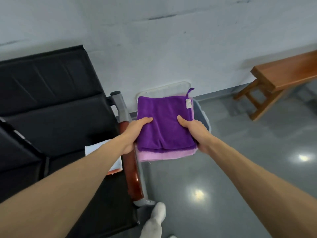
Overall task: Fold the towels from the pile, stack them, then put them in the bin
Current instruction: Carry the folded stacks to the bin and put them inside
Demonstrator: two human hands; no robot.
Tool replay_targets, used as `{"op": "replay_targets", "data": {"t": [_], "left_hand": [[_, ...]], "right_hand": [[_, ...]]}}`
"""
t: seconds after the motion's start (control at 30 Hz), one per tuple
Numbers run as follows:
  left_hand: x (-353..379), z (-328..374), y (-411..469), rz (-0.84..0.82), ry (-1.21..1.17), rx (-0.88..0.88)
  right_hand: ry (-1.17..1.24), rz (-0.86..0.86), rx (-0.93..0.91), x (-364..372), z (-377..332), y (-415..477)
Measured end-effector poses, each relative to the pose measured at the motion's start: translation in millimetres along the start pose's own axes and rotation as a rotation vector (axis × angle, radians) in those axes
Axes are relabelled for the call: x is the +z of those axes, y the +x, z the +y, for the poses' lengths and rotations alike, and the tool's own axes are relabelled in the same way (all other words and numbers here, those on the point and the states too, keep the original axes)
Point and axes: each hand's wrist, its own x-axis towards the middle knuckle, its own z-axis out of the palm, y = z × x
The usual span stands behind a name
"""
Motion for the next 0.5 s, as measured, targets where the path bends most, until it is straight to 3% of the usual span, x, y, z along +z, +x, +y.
{"op": "replay_targets", "data": {"t": [0.5], "left_hand": [[-10,37,160,0.132,-0.110,-0.170]], "right_hand": [[-0.089,-0.118,0.204,0,-39,189]]}}
